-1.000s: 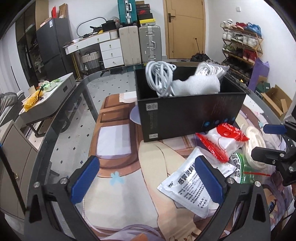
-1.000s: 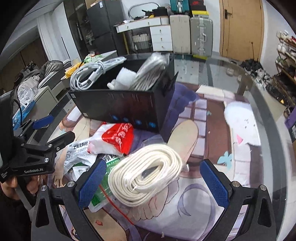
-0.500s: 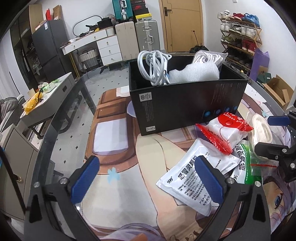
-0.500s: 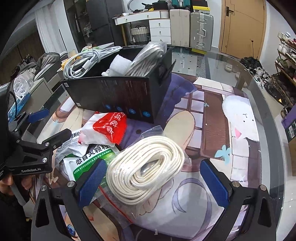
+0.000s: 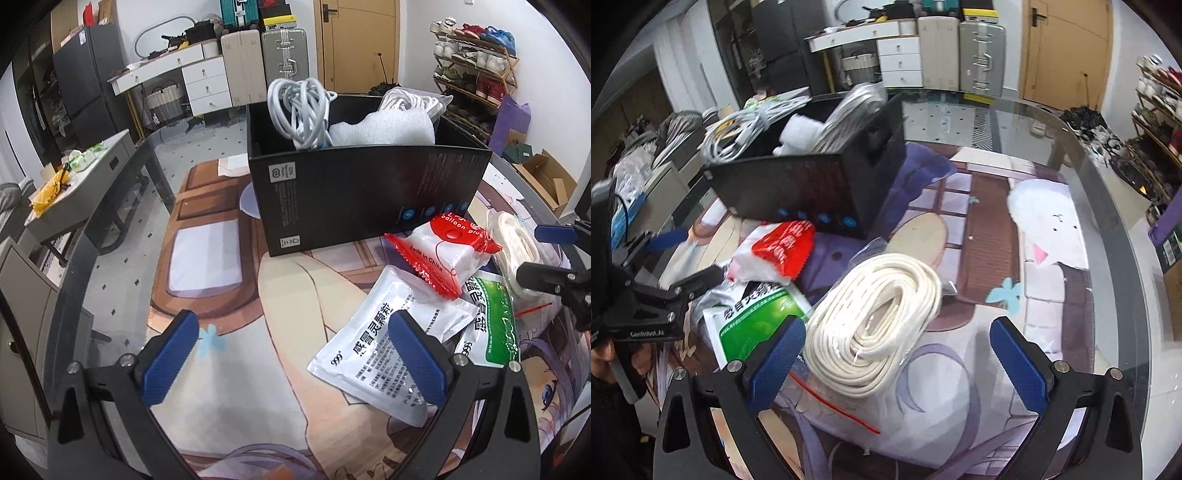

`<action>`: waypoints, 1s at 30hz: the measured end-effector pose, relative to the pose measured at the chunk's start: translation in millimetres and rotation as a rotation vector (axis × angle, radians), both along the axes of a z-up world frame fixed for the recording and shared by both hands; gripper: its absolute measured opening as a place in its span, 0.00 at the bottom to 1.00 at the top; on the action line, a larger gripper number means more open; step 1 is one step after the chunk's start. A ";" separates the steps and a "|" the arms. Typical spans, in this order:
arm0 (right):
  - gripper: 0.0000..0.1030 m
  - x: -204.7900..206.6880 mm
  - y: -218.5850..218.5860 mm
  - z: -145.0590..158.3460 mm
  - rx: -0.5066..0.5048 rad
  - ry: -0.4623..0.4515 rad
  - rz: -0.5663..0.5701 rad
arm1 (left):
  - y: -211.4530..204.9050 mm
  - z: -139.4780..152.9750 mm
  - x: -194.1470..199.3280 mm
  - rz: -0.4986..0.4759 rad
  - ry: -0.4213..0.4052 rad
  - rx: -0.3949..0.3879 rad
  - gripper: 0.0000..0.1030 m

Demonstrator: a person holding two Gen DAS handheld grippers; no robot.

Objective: Organize soft objects
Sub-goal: 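Withdraw both grippers and grasp the bagged white rope coil with the right gripper, then grasp the white medicine sachet with the left gripper while the right lifts the rope bag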

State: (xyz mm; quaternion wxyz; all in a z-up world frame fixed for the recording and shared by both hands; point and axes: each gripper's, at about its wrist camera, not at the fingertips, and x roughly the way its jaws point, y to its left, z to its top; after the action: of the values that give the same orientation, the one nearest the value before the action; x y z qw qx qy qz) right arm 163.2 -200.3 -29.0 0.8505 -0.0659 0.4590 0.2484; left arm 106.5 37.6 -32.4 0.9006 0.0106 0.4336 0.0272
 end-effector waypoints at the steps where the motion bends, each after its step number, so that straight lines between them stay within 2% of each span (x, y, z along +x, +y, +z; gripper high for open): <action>1: 0.99 0.4 0.4 -0.2 0.009 0.002 -0.005 | 0.8 -0.2 0.6 0.001 0.003 -0.005 1.00; 7: 0.98 1.7 13.0 -3.9 -0.005 -0.009 -0.025 | 2.6 -1.2 -1.4 -0.022 0.006 -0.040 1.00; 10: 0.94 0.9 17.9 -8.0 -0.041 -0.022 -0.015 | 3.8 -0.1 -3.2 -0.035 0.005 -0.061 1.00; 12: 0.88 -0.3 18.2 -7.5 -0.053 -0.032 -0.006 | 4.8 1.0 -4.8 -0.051 0.006 -0.087 1.00; 14: 0.73 -0.2 15.8 -6.2 -0.063 -0.042 -0.005 | 5.0 2.7 -7.2 -0.064 0.000 -0.119 1.00; 17: 0.62 0.3 11.1 -5.7 -0.073 -0.053 -0.004 | 6.7 6.6 -9.6 -0.086 -0.012 -0.161 1.00; 20: 0.55 1.6 7.4 -5.4 -0.071 -0.055 -0.004 | 1.7 7.2 -10.8 -0.115 -0.004 -0.150 1.00; 30: 0.54 0.9 6.1 -5.2 -0.069 -0.055 0.003 | -12.9 11.0 -16.2 -0.187 0.001 -0.144 1.00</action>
State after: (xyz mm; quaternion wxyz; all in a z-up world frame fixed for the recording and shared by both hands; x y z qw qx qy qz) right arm 164.0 -194.2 -34.2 0.8596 -0.1027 0.4436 0.2320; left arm 90.3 24.7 -21.5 0.8974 -0.0136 0.4321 -0.0883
